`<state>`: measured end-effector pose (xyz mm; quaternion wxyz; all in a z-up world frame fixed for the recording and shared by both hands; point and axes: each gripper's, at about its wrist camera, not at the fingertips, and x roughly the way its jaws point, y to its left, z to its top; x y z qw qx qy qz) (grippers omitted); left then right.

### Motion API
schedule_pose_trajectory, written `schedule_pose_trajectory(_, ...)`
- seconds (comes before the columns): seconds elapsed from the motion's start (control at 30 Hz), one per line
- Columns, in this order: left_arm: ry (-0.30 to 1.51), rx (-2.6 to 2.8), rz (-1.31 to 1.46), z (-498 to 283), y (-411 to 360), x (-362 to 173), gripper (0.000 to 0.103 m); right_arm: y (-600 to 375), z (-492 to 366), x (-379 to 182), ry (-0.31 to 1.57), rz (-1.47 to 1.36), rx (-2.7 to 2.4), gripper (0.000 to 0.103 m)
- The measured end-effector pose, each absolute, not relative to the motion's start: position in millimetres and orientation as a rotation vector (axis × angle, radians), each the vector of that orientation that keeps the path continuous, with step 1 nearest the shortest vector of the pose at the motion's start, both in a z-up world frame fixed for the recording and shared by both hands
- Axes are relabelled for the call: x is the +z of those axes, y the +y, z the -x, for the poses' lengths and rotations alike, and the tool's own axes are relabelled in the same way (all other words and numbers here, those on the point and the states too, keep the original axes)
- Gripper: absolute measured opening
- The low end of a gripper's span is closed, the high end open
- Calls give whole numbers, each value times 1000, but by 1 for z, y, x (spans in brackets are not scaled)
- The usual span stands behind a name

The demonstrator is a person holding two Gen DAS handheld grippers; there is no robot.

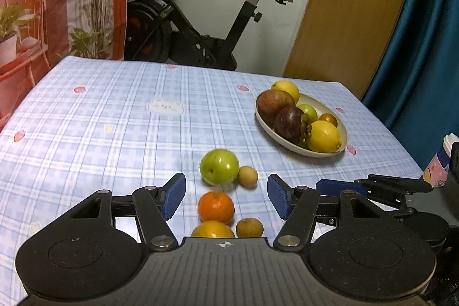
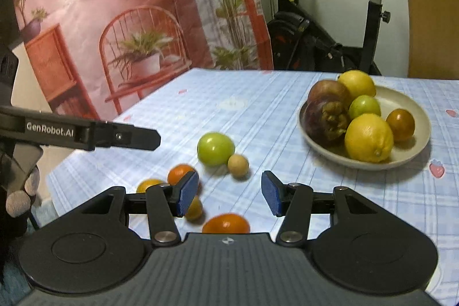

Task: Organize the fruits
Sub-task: 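Move the left tool back over the remaining loose fruits, then grasp the large orange-brown citrus fruit with the left tool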

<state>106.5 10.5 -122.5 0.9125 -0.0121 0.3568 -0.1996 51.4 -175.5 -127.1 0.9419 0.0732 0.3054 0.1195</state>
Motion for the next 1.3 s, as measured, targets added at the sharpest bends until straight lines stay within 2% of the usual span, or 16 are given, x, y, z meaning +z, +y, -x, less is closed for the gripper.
schedule_pose_trajectory(0.3, 794, -380, 96, -107, 33, -126, 66, -167, -53, -131, 631, -135, 295, 53)
schedule_pose_trajectory(0.9, 936, -443, 300, -117, 58, -164, 64, -91, -88, -162, 742, 104, 515, 50)
schedule_pose_trajectory(1.07, 960, -472, 313, -119, 54, -173, 57, -87, -92, -170, 766, 121, 514, 47)
schedule_pose_trajectory(1.13, 969, -472, 312, -120, 53, -176, 50, -88, -91, -170, 761, 121, 514, 45)
schedule_pose_trajectory(1.3, 974, -462, 326, -123, 53, -181, 46, -89, -91, -171, 756, 112, 514, 42)
